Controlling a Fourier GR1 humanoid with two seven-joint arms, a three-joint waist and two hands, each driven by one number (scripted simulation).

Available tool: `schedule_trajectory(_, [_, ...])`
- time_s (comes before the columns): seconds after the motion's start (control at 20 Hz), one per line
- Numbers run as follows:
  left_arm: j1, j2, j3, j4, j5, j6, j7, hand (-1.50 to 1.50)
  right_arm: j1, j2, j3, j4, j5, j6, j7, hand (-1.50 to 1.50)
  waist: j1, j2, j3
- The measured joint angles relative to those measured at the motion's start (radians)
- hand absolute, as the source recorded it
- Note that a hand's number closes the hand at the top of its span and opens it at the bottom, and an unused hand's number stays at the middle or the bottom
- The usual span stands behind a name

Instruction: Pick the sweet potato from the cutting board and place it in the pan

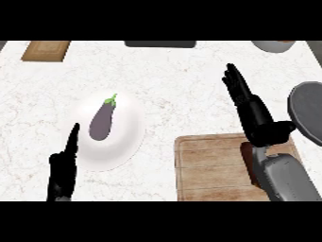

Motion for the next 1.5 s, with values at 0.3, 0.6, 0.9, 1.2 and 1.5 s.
schedule_trajectory(0.3, [-0.074, 0.084, -0.024, -0.102, -0.018, -0.102, 0.007, 0.00, -0.023, -0.193, -0.029, 0.080, 0.154, -0.036, 0.210, -1.50, -0.015, -0.003, 0.020])
schedule_trajectory(0.6, [-0.134, 0.139, -0.027, -0.141, -0.010, -0.175, 0.043, 0.00, 0.043, -0.443, 0.043, 0.137, 0.517, -0.144, 0.318, -1.50, -0.040, -0.005, 0.015])
schedule_trajectory(0.9, [-0.166, 0.195, 0.014, -0.177, 0.035, -0.271, 0.095, 0.00, 0.194, -0.475, 0.104, -0.060, 0.698, -0.189, 0.533, -1.50, -0.027, -0.006, 0.022])
schedule_trajectory(1.2, [-0.217, 0.187, 0.014, -0.164, 0.032, -0.293, 0.128, 0.00, 0.167, -0.538, 0.206, -0.196, 0.820, 0.068, 0.833, -1.50, -0.012, -0.004, 0.022])
schedule_trajectory(1.5, [-0.240, 0.172, 0.005, -0.168, 0.028, -0.306, 0.140, 0.00, 0.053, -0.507, 0.271, -0.209, 0.761, 0.399, 1.059, -1.50, 0.017, 0.002, 0.021])
